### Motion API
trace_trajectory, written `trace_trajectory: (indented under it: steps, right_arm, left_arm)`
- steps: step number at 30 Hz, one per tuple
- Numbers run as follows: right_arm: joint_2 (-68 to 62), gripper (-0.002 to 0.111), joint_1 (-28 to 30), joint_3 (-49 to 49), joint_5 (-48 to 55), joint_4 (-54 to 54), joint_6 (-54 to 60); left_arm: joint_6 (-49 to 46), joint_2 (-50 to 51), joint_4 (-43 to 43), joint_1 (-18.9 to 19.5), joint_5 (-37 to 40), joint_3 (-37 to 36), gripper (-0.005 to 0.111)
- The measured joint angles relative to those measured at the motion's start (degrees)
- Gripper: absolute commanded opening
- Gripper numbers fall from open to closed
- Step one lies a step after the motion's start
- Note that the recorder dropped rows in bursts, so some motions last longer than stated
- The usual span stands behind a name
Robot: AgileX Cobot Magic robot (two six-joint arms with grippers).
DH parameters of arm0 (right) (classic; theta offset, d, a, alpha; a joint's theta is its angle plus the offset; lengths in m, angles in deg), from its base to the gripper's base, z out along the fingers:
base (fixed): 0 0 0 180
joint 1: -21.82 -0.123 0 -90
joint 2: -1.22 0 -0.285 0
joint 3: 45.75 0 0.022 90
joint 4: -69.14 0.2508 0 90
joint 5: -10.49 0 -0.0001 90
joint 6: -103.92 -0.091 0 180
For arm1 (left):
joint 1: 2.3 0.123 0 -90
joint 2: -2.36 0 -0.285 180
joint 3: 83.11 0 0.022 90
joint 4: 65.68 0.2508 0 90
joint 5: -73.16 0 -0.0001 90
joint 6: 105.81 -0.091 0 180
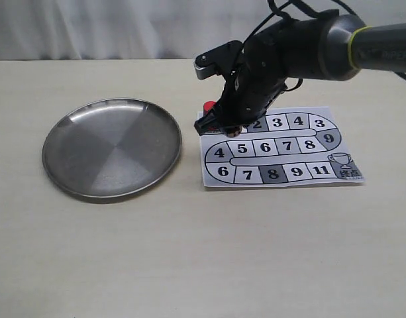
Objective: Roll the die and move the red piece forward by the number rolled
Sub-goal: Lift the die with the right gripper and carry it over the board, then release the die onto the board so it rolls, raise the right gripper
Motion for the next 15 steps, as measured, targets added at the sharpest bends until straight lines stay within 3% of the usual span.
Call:
trace_trajectory:
  steps: [2, 4, 11, 15]
  right_arm:
    - [-0.11, 0.006, 0.00, -0.29, -0.53, 0.28, 0.00]
    - [-0.20, 0.016, 0.00, -0.29, -0.54, 0.37, 0.00]
    - [-0.96, 0.072, 0.00, -0.29, -0.77, 0.50, -0.90]
    - [-1.00, 0.089, 0.00, -0.29, -1.16, 0.50, -1.68]
  left_arm:
    - [0.00, 0.00, 0.00, 0.00, 0.00, 0.00, 0.000]
    - [0.00, 0.00, 0.00, 0.00, 0.00, 0.00, 0.000]
    - [0.00, 0.00, 0.00, 0.00, 0.00, 0.00, 0.000]
    - [0.00, 0.00, 0.00, 0.00, 0.00, 0.00, 0.000]
